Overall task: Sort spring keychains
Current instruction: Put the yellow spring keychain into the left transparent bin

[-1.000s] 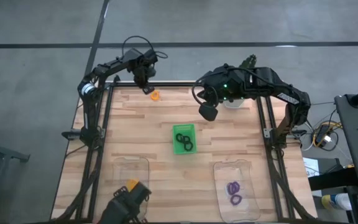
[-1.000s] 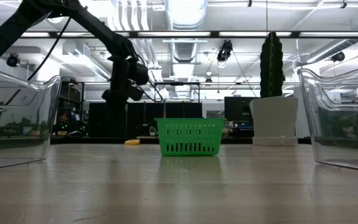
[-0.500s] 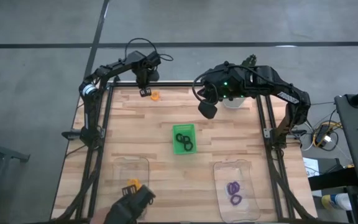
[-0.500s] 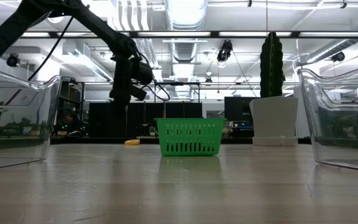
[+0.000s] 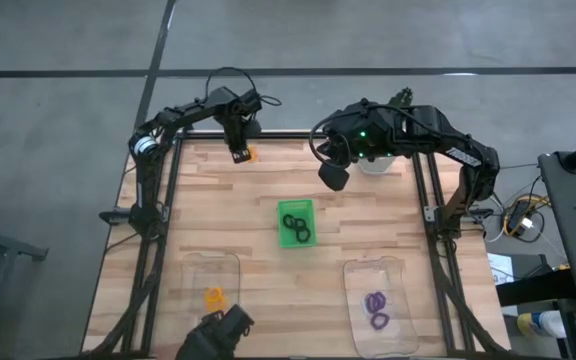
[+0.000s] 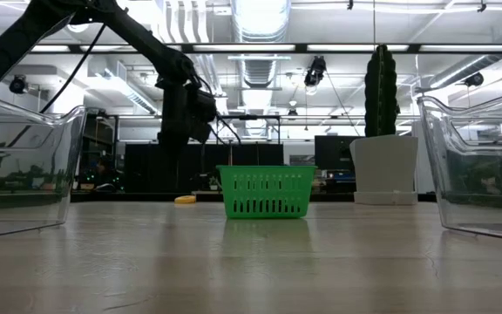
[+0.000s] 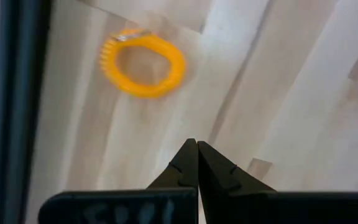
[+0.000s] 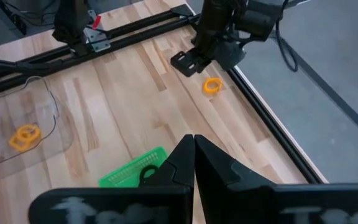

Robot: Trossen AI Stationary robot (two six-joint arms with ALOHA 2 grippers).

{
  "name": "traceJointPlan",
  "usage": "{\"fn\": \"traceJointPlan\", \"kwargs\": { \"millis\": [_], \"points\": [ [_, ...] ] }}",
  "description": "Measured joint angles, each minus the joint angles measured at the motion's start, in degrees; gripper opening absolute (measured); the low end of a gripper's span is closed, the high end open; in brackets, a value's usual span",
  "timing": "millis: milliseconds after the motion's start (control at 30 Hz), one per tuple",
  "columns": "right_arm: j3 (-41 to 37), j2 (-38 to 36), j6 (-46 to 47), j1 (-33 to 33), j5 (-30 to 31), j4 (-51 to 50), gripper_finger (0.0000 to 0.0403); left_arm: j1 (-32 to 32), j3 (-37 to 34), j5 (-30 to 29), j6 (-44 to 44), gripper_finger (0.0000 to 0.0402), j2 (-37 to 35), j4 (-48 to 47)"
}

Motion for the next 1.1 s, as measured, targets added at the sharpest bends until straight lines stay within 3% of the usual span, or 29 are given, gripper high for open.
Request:
{"fn": "traceJointPlan", "kwargs": {
  "millis": [100,233,400,567,733,867,967,1100],
  "points": [
    [-0.1,0.0,0.0,0.0,0.0,0.2,0.0008,-0.2,-0.2,-0.2,-1.8,0.0000,0.0,-0.2],
    [-0.1,0.0,0.0,0.0,0.0,0.2,0.0008,-0.1,2.8,0.4,-10.4,0.0000,-0.2,0.4],
    [-0.6,0.1,-0.5,0.0,-0.1,0.5,0.0008,-0.2,3.7,8.3,-17.5,0.0000,-0.3,1.3],
    [-0.7,0.1,-0.5,0.0,-0.2,0.5,0.0008,-0.6,4.9,14.0,-39.7,0.0000,-0.3,3.3],
    [-0.7,0.1,-1.2,0.0,-0.2,0.5,0.0008,-2.7,4.9,15.8,-62.4,0.0000,-0.3,10.0],
    [-0.7,0.1,-1.9,0.0,-0.2,0.2,0.0008,-6.2,4.8,16.6,-67.9,0.0000,-0.3,23.1],
    [-0.7,-0.1,-1.7,-0.1,-0.4,-1.9,0.0008,-8.3,4.2,13.7,-74.8,0.0000,-0.3,32.8],
    [-0.7,-0.7,-1.1,-0.8,-0.5,-2.8,0.0008,-10.8,4.2,-1.2,-78.5,0.0000,-0.3,38.4]
  ]
}}
